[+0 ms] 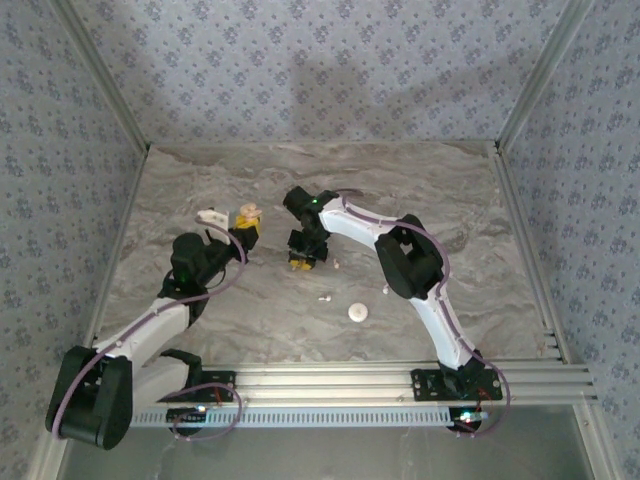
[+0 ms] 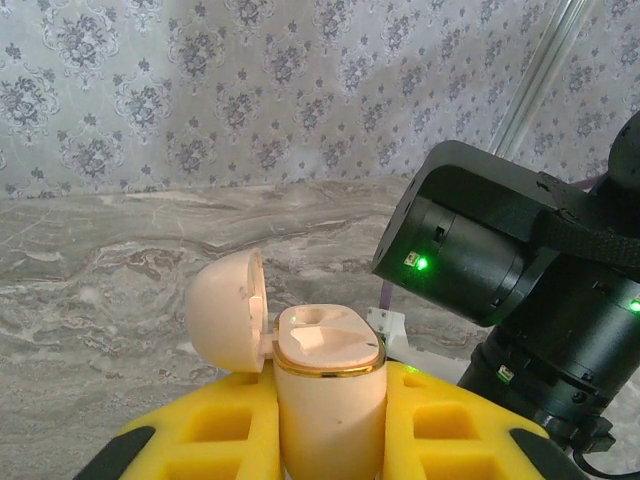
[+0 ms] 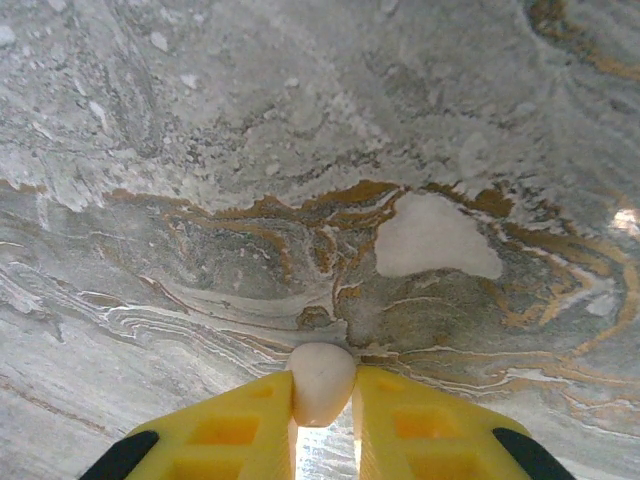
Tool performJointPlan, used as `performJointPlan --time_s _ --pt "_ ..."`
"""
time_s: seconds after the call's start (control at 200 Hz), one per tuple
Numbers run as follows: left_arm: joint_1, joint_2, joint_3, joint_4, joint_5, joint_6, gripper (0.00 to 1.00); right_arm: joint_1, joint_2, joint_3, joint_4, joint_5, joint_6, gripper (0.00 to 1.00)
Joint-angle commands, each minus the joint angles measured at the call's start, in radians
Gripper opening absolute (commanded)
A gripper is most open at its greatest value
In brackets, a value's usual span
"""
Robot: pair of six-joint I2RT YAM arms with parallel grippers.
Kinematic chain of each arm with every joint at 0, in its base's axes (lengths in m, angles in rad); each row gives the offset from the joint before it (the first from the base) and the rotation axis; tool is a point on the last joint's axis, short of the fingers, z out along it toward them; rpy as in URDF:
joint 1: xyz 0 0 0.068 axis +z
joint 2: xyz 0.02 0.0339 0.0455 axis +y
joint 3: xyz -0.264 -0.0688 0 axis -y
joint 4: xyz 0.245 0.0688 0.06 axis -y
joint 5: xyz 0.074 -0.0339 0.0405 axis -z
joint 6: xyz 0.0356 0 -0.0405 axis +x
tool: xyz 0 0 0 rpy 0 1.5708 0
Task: Insert wireless bluetooth earbuds into charging case
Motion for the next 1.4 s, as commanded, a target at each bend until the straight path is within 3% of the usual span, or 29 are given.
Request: performJointPlan --time_s 0.0,0.155,0.375,0.864,1.154,1.394 --pt "0.006 -0.003 0.009 0.011 0.024 0.006 0.13 0.0 0.013 0.019 -0.015 0.027 -0.008 0.21" --pt "0.006 0.001 0.008 0.003 0.047 0.015 0.13 -0.003 -0.035 -0.013 0.017 0.066 -0.04 0.21" --pt "-0.006 0.056 0.011 0.031 0.099 0.024 0.13 -0.003 -0.242 -0.249 0.204 0.145 -0.066 0.21" --pt "-0.155 0.269 0.128 0.066 0.206 0.203 0.12 -0.03 -0.756 -0.7 0.442 0.321 -0.315 0.22" --pt "-0.22 0.364 0.208 0.138 0.307 0.212 0.12 -0.046 -0.971 -0.766 0.498 0.325 -0.472 0.22" --pt "-0.248 0.372 0.246 0.172 0.347 0.195 0.12 -0.045 -1.01 -0.764 0.563 0.303 -0.513 0.22"
